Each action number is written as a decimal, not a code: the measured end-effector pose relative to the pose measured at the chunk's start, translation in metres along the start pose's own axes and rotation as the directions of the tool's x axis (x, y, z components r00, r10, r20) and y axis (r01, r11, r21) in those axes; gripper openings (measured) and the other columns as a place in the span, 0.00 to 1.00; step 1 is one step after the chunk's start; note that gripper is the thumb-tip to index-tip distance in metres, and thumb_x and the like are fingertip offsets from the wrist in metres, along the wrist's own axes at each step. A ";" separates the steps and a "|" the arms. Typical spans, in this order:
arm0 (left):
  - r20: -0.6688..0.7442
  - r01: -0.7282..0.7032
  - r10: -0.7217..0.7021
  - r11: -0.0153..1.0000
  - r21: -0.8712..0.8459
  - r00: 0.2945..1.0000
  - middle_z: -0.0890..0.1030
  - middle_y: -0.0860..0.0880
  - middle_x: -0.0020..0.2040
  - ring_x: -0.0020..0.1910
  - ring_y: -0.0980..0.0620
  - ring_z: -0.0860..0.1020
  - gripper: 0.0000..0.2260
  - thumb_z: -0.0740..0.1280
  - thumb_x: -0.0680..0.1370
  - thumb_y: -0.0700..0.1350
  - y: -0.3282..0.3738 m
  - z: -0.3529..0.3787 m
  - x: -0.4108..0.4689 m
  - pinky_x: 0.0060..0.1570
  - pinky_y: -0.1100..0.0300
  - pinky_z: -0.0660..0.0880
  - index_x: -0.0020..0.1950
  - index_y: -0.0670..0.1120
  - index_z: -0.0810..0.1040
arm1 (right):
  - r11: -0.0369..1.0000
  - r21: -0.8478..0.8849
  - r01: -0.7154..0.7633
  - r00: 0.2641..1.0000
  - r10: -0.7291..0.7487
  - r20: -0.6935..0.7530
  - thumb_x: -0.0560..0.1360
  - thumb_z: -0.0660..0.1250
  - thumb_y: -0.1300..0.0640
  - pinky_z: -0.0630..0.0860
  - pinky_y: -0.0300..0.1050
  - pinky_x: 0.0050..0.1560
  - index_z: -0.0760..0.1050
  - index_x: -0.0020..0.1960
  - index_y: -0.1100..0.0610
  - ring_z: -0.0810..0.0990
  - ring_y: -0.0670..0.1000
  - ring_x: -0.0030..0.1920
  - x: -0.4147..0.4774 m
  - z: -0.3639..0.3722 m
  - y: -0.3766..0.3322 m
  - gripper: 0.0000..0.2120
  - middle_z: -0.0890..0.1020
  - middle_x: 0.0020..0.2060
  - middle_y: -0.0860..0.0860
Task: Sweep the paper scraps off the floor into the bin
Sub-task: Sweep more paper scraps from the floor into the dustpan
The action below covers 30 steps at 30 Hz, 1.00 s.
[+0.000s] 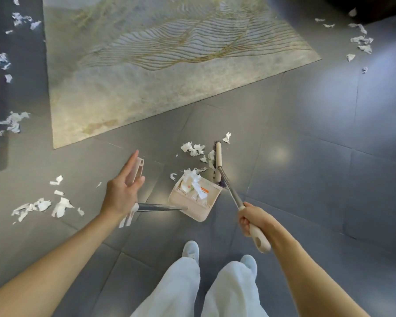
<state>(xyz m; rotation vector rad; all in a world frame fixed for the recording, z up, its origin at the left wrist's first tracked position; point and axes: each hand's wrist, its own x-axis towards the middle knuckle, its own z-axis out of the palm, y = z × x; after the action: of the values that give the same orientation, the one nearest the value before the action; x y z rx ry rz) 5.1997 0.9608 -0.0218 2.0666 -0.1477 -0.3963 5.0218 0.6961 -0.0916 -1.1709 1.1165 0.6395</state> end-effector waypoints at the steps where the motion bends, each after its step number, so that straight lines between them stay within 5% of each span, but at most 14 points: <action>1: 0.000 -0.002 0.002 1.000 -0.001 1.000 0.70 0.75 0.59 0.68 0.49 0.70 0.34 0.66 0.78 0.36 -0.001 -0.006 0.004 0.58 0.31 0.68 0.60 0.79 0.65 | 0.997 0.071 -0.008 1.000 0.008 0.009 0.74 0.55 0.69 0.66 0.35 0.21 0.69 0.53 0.56 0.65 0.45 0.19 -0.004 0.001 -0.007 0.12 0.69 0.24 0.52; 5: 0.003 -0.031 0.031 0.998 0.060 1.000 0.70 0.67 0.62 0.64 0.41 0.73 0.31 0.65 0.78 0.37 -0.006 -0.017 0.023 0.59 0.44 0.73 0.67 0.72 0.64 | 0.981 0.191 0.006 1.000 -0.004 -0.011 0.75 0.53 0.70 0.62 0.31 0.18 0.72 0.48 0.56 0.63 0.43 0.18 -0.025 -0.009 -0.033 0.13 0.67 0.25 0.50; 8: -0.002 -0.050 0.050 0.997 0.060 0.999 0.68 0.62 0.65 0.65 0.62 0.70 0.29 0.64 0.78 0.35 -0.008 -0.023 0.042 0.59 0.74 0.64 0.72 0.60 0.64 | 0.995 0.080 0.067 0.996 -0.061 -0.071 0.74 0.54 0.71 0.63 0.32 0.19 0.74 0.51 0.51 0.63 0.43 0.19 -0.031 -0.009 -0.054 0.18 0.67 0.26 0.52; 10: 0.000 -0.039 0.039 0.998 0.041 0.999 0.68 0.61 0.65 0.58 0.74 0.69 0.30 0.64 0.78 0.35 -0.008 -0.028 0.055 0.54 0.82 0.62 0.69 0.66 0.64 | 0.993 -0.020 0.114 0.986 -0.116 -0.122 0.74 0.55 0.72 0.64 0.33 0.20 0.74 0.49 0.52 0.63 0.44 0.19 -0.025 -0.009 -0.073 0.17 0.68 0.26 0.52; 12: 0.000 -0.002 0.002 1.000 0.002 1.000 0.70 0.61 0.66 0.58 0.74 0.71 0.34 0.64 0.78 0.34 -0.011 -0.036 0.069 0.58 0.77 0.65 0.63 0.76 0.64 | 0.980 -0.138 0.142 0.970 -0.166 -0.177 0.73 0.56 0.71 0.66 0.36 0.22 0.74 0.51 0.57 0.66 0.47 0.21 -0.011 -0.010 -0.094 0.15 0.69 0.26 0.53; 15: -0.028 0.049 -0.050 0.998 -0.026 0.998 0.72 0.61 0.66 0.66 0.65 0.70 0.35 0.64 0.78 0.34 -0.016 -0.049 0.087 0.68 0.60 0.64 0.60 0.79 0.65 | 0.920 -0.363 0.144 0.944 -0.238 -0.229 0.70 0.57 0.70 0.71 0.43 0.29 0.74 0.54 0.61 0.70 0.54 0.26 0.023 -0.017 -0.126 0.15 0.73 0.28 0.57; 21: -0.005 0.089 -0.090 0.992 -0.084 0.996 0.73 0.75 0.58 0.67 0.64 0.68 0.34 0.63 0.79 0.34 -0.031 -0.080 0.110 0.70 0.57 0.62 0.58 0.78 0.68 | 0.893 -0.441 0.090 0.945 -0.216 -0.247 0.71 0.58 0.71 0.71 0.45 0.29 0.71 0.55 0.65 0.71 0.55 0.26 0.100 -0.015 -0.179 0.13 0.74 0.28 0.58; 26: -0.030 0.102 -0.108 0.982 -0.160 0.994 0.75 0.71 0.60 0.66 0.67 0.69 0.31 0.63 0.79 0.33 -0.052 -0.111 0.110 0.70 0.55 0.64 0.62 0.73 0.70 | 0.855 -0.517 0.040 0.980 -0.135 -0.148 0.69 0.59 0.72 0.71 0.45 0.29 0.68 0.55 0.66 0.71 0.54 0.27 0.119 0.048 -0.181 0.15 0.74 0.32 0.59; 28: -0.036 0.088 -0.095 0.983 -0.159 0.995 0.74 0.68 0.62 0.64 0.69 0.69 0.32 0.63 0.79 0.33 -0.061 -0.127 0.108 0.64 0.62 0.68 0.61 0.73 0.69 | 0.803 -0.595 0.025 0.990 -0.103 -0.097 0.69 0.59 0.71 0.71 0.45 0.31 0.66 0.56 0.60 0.72 0.56 0.29 0.109 0.084 -0.174 0.17 0.74 0.32 0.59; 30: -0.007 0.077 -0.079 0.985 -0.153 0.997 0.73 0.74 0.60 0.66 0.68 0.69 0.34 0.63 0.79 0.33 -0.076 -0.147 0.106 0.68 0.59 0.65 0.58 0.77 0.69 | 0.754 -0.656 0.024 0.994 -0.088 -0.065 0.69 0.58 0.70 0.71 0.41 0.27 0.67 0.57 0.59 0.72 0.54 0.27 0.094 0.120 -0.166 0.18 0.74 0.29 0.58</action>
<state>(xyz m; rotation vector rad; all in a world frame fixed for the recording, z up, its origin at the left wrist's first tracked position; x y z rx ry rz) 5.3448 1.0915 -0.0429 1.9276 -0.0278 -0.4283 5.2405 0.7442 -0.1149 -1.8481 0.9440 0.9854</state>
